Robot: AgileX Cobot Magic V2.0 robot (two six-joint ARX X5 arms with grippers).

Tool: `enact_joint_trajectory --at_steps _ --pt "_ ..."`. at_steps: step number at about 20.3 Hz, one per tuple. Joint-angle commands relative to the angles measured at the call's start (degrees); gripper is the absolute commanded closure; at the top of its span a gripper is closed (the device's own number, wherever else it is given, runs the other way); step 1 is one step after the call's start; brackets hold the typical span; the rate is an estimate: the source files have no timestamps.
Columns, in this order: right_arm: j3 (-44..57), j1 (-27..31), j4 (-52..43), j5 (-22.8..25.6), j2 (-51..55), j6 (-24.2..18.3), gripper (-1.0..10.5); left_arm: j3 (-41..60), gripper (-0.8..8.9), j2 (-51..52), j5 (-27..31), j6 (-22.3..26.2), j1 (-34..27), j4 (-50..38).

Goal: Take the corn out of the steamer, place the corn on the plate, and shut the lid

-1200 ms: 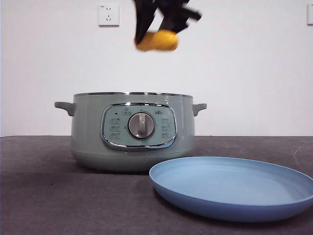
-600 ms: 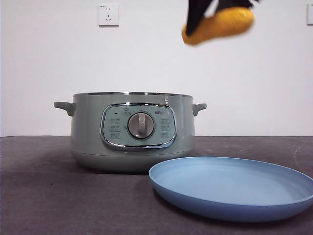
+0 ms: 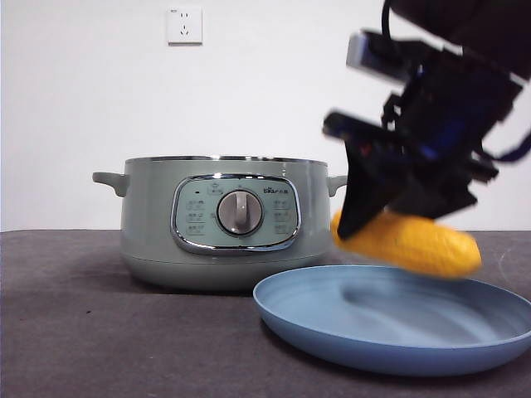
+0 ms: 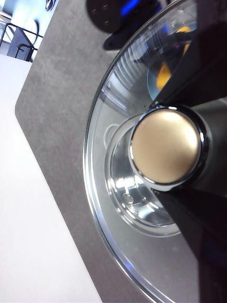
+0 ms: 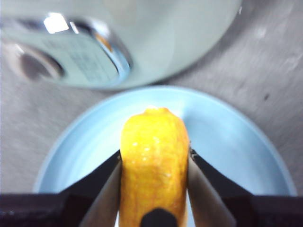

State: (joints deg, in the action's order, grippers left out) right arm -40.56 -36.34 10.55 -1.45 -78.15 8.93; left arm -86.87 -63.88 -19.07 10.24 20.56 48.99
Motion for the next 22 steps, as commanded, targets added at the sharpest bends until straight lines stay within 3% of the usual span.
enact_joint_trajectory --at_steps 1,9,13,15,22 --pt "2.4 0.0 -4.2 0.1 -3.2 1.2 9.6 -0.4 8.21 -1.4 -0.7 -0.1 0.8 -4.4" --pt "2.6 0.0 -8.5 0.2 -12.2 1.8 9.2 -0.4 8.2 -4.6 -0.5 -0.2 2.8 -8.5" --pt "2.6 0.0 -8.5 0.2 -11.8 1.8 5.1 -0.4 8.21 -7.1 -0.5 -0.1 2.7 -10.1" --pt "2.6 -0.1 -8.5 0.2 -10.4 1.8 3.9 -0.4 8.2 -9.2 -0.6 -0.1 2.7 -10.4" --pt "2.6 -0.1 -2.7 0.6 6.1 1.8 3.8 -0.4 8.2 -16.7 -0.8 -0.1 3.1 -15.0"
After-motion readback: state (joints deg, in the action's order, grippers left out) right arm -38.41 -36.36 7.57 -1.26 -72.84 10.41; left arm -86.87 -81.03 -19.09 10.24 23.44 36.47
